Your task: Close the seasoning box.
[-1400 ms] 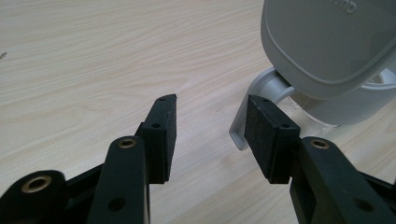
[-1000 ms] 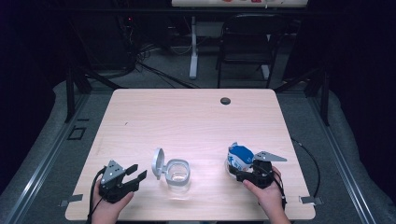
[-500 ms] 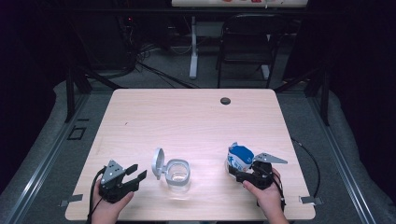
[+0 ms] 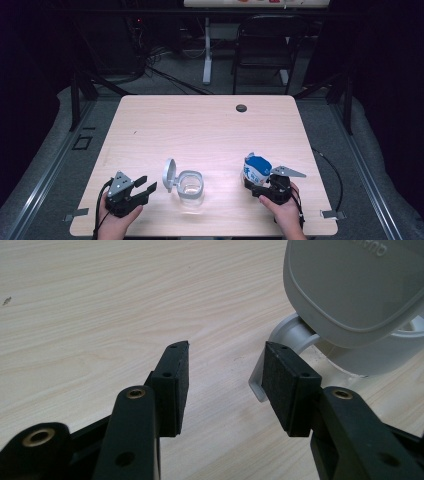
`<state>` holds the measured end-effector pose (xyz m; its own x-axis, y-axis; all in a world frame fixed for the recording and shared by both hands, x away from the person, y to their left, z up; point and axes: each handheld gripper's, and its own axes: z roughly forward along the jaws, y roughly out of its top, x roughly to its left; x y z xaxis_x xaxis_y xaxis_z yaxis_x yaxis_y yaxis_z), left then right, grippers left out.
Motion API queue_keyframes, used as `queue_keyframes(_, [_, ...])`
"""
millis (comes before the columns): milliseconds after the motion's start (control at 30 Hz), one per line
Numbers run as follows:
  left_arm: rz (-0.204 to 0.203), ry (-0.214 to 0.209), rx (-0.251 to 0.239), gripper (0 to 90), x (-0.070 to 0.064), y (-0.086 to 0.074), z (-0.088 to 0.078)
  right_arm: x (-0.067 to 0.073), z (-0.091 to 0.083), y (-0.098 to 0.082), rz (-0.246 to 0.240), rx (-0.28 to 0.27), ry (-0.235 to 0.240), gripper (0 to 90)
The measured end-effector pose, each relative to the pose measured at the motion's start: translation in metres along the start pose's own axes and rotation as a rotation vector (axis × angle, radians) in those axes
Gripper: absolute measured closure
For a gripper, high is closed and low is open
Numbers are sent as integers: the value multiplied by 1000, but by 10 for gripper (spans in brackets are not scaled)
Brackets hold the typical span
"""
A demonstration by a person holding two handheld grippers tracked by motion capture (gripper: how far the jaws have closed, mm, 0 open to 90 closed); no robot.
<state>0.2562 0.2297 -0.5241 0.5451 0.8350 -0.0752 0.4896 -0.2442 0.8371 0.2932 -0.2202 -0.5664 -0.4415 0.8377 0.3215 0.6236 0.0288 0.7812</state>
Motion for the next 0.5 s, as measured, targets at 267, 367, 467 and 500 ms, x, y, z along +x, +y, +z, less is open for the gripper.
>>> queue_keyframes(267, [3,-1,1,546,0,0,0,0,4,-5,11,-7,2,303])
queue_keyframes(367, [4,-2,0,546,0,0,1,0,4,-5,11,0,-2,303])
queue_keyframes(467, [4,-2,2,546,0,0,1,0,6,-6,12,9,-11,303])
queue_keyframes(500, [4,-2,1,547,0,0,1,-1,6,-6,15,7,-10,304])
